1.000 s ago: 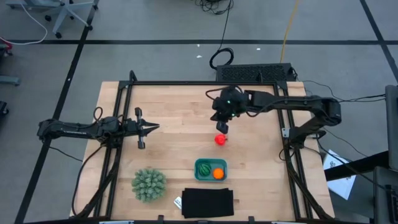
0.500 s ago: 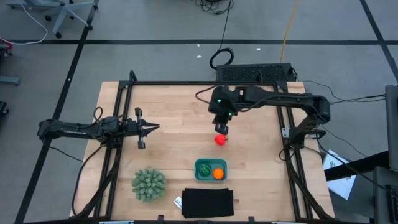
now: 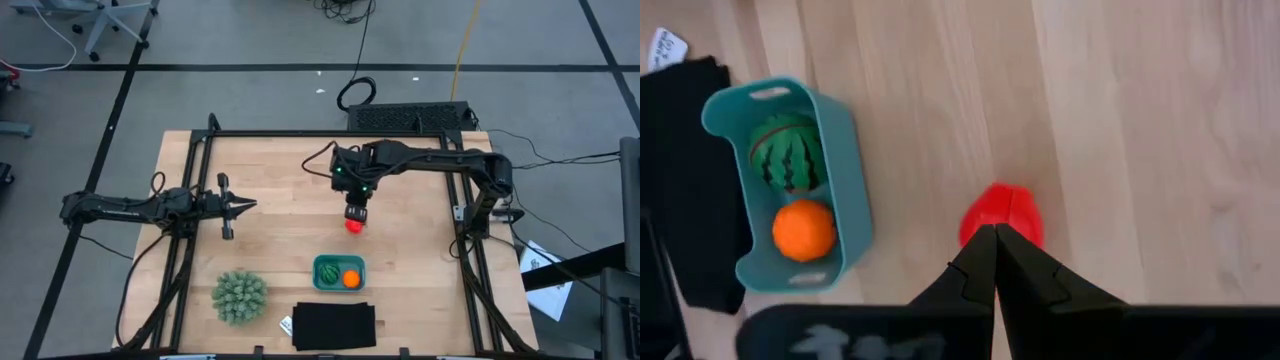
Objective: Pick and placing Produce into tupperware
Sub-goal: Put the red apple into the blue bin
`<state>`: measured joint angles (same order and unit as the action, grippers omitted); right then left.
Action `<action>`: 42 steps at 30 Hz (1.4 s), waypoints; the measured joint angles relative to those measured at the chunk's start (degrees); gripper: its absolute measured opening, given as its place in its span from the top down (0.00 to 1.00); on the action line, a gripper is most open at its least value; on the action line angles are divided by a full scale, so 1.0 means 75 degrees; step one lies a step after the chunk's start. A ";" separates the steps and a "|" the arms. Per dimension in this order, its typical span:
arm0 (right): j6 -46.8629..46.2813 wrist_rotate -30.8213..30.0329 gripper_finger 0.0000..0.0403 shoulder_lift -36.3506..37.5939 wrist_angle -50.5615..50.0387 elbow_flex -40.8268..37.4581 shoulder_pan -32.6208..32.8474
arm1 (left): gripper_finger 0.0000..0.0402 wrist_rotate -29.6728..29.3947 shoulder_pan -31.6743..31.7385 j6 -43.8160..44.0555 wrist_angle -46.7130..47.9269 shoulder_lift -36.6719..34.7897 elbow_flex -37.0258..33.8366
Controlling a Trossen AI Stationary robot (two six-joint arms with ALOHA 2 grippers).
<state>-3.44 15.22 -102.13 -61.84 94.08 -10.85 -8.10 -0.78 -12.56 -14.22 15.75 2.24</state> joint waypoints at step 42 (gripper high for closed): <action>0.0188 -0.0058 0.02 -0.0231 -0.0449 0.0391 0.0016 | 0.92 0.0004 0.0000 0.0111 0.0344 -0.0002 0.0000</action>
<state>-2.03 14.79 -103.86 -65.21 97.01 -10.73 -8.07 -0.78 -11.73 -11.64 15.73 2.24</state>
